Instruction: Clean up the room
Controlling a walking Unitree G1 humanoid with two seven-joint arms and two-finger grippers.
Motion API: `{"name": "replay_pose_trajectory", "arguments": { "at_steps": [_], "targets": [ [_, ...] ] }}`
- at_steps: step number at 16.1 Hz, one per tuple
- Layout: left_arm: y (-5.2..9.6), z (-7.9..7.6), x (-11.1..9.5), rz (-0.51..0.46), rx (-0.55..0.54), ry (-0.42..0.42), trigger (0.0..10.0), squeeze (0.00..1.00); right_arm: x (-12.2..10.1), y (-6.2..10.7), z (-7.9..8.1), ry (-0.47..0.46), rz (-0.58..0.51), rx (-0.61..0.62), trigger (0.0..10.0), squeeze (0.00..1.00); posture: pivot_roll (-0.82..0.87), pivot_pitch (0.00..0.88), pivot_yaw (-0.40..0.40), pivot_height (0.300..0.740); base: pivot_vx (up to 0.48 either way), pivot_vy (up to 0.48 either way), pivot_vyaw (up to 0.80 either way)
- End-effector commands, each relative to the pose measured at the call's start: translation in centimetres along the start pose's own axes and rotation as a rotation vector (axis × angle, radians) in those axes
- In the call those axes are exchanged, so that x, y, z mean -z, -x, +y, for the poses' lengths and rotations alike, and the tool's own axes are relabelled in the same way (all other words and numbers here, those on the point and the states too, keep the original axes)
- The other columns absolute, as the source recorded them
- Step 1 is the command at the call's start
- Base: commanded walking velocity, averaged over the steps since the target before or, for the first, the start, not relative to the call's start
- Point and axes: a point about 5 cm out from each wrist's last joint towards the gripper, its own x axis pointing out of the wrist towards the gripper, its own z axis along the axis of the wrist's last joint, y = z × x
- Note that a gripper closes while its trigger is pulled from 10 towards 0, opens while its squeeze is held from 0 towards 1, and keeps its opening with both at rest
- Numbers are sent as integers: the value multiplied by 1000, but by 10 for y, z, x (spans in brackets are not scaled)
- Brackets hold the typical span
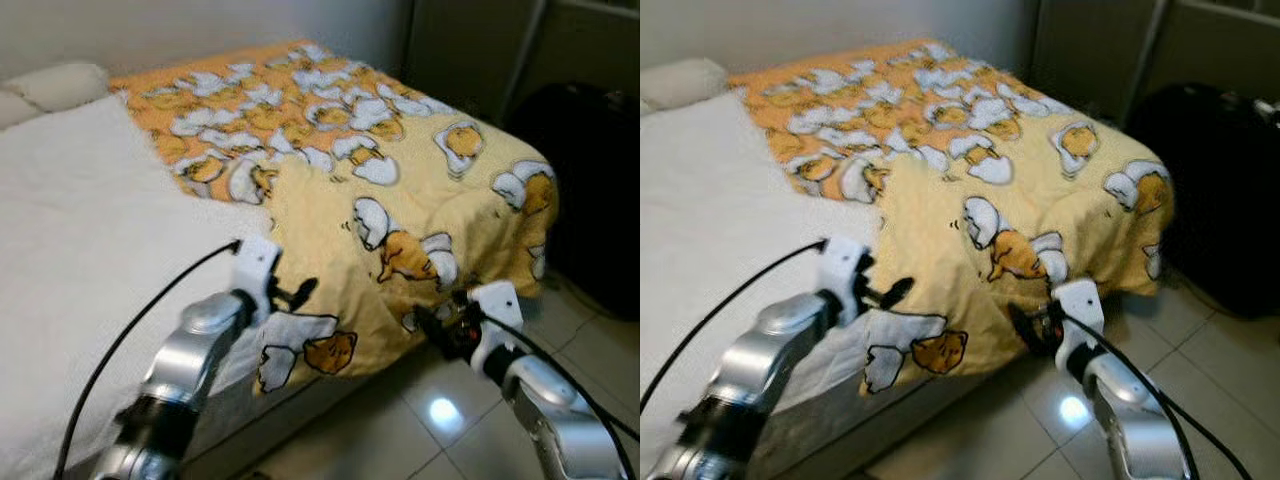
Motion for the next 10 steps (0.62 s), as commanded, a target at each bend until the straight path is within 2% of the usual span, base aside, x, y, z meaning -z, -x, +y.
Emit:
{"name": "replay_pose_trajectory", "arguments": {
  "at_steps": [1, 2, 3, 4, 5, 6, 10],
  "targets": [
    [-3, 2, 5, 33, 6, -3, 10000, 1000, -8, -1, 5, 4, -24, -37, 10000, 0, -56, 0, 70, 740, 0, 0, 0],
    [-12, 3, 9, 66, 7, 2, 10000, 1000, -11, 1, 8, 8, -17, -83, 10000, 0, -69, 0, 75, 740, 0, 0, 0],
    [-15, 6, 11, 86, -9, 2, 10000, 965, -12, 2, 9, 13, -13, -96, 10000, 0, -76, 0, 79, 740, 0, 0, 0],
    [-23, 16, 15, 131, -77, 5, 10000, 357, -14, 6, 12, 31, -5, -122, 10000, 0, -91, 0, 84, 740, 0, 0, 0],
    [-25, 19, 14, 122, -91, -4, 10000, 129, -15, 8, 13, 32, -4, -125, 10000, 0, -95, 0, 85, 740, 0, 0, 0],
    [-27, 20, 11, 104, -91, 20, 10000, 0, -15, 9, 13, 32, -1, -126, 10000, 0, -100, 0, 86, 740, 0, 0, 0],
    [-40, 19, 13, 115, -86, 42, 10000, 0, -17, 17, 14, 41, 11, -99, 10000, 0, -135, 0, 97, 740, 0, 0, 0]
  ]
}}
